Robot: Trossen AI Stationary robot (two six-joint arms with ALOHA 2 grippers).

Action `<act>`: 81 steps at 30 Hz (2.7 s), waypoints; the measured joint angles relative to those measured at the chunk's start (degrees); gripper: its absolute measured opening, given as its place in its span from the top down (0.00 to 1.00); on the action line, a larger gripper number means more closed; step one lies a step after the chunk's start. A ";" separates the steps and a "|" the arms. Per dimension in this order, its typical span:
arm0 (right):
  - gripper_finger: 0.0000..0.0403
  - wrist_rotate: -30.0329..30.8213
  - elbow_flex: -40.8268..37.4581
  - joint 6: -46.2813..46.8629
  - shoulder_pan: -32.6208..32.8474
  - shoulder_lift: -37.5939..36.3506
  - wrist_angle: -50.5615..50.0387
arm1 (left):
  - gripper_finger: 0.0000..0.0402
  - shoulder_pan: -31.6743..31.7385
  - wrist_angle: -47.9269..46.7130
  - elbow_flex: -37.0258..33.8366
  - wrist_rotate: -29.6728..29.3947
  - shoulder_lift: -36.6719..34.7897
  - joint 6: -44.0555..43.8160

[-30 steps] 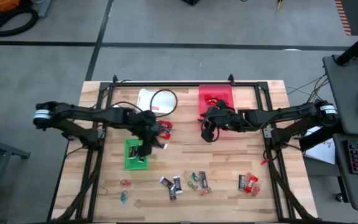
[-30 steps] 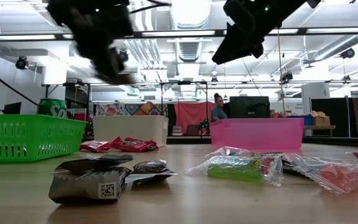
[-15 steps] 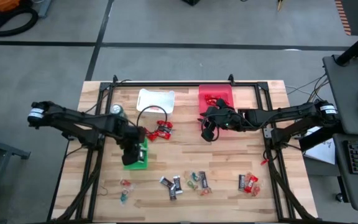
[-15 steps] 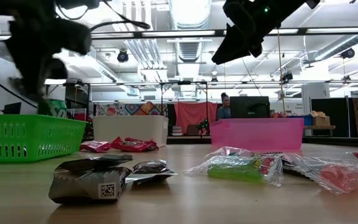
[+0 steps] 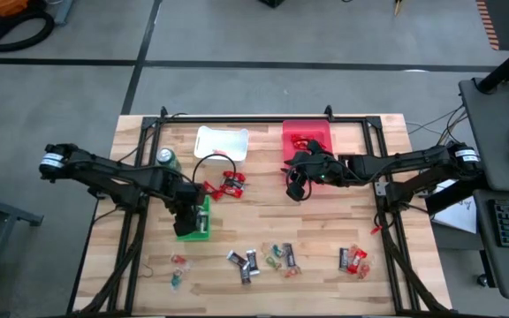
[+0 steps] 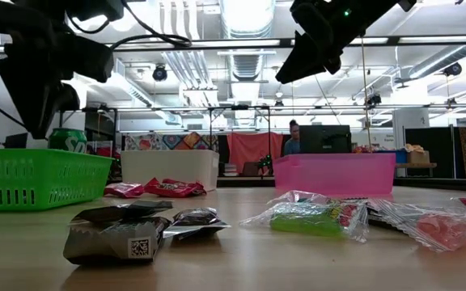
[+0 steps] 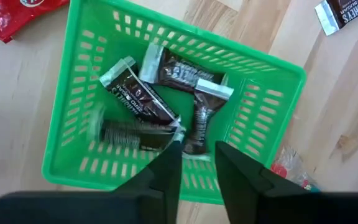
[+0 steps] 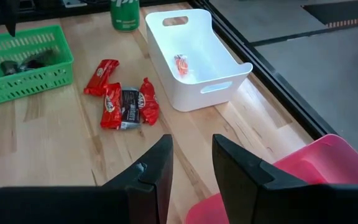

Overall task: Organize candy in baskets
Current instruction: Put the blue gummy into the white bin

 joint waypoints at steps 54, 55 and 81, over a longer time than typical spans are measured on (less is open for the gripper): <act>0.74 -16.83 -2.80 -3.89 -10.60 0.00 6.90 | 0.81 7.23 38.02 -14.89 -16.85 -17.95 26.68; 0.74 -16.81 -2.80 -3.43 -10.60 0.00 6.43 | 0.81 7.23 37.57 -14.86 -17.45 -17.73 26.16; 0.74 -16.57 -3.15 -1.33 -10.45 0.00 4.79 | 0.59 7.23 42.53 -11.14 -24.62 2.22 25.70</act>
